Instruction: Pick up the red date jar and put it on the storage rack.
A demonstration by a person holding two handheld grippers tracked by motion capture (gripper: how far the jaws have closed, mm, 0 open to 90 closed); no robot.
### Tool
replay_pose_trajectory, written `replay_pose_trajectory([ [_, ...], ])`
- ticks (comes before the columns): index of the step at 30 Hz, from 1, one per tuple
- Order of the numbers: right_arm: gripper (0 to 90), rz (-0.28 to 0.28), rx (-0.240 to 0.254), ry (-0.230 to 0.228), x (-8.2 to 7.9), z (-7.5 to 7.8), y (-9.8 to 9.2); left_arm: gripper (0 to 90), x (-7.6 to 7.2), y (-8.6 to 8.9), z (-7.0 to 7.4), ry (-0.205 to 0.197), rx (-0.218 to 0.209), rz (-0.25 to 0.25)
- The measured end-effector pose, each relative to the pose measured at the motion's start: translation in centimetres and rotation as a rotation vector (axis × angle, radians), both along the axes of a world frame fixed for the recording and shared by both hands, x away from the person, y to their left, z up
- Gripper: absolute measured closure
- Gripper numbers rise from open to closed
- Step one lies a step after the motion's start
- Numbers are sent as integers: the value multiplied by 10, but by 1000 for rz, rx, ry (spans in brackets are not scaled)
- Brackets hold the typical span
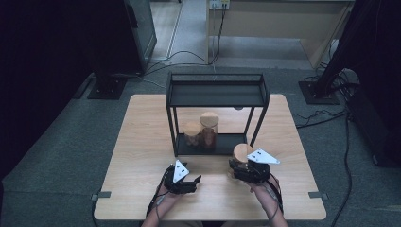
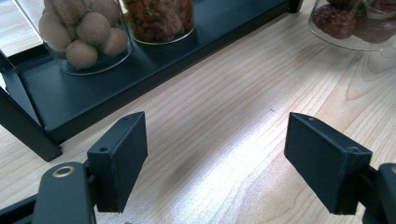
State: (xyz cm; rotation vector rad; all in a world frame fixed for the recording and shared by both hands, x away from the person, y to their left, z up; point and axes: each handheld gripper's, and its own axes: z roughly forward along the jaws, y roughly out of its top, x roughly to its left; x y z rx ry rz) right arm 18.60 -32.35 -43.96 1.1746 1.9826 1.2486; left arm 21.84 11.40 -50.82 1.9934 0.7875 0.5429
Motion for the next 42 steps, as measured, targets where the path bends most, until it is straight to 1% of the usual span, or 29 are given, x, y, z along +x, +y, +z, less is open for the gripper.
replay_pose_trajectory([
  [11,252,6,-4,-2,9,2,8,214,-1,-1,0,-7,5,-2],
  [16,252,3,-14,-3,14,3,11,214,-1,-1,0,-8,7,-2],
  [25,252,1,-3,12,22,1,12,214,-2,-1,0,-11,10,0],
  [33,252,-1,-11,21,29,1,14,214,-2,-2,0,-10,14,-1],
  [42,252,-6,-16,19,36,2,18,214,-2,-2,0,-12,14,-2],
])
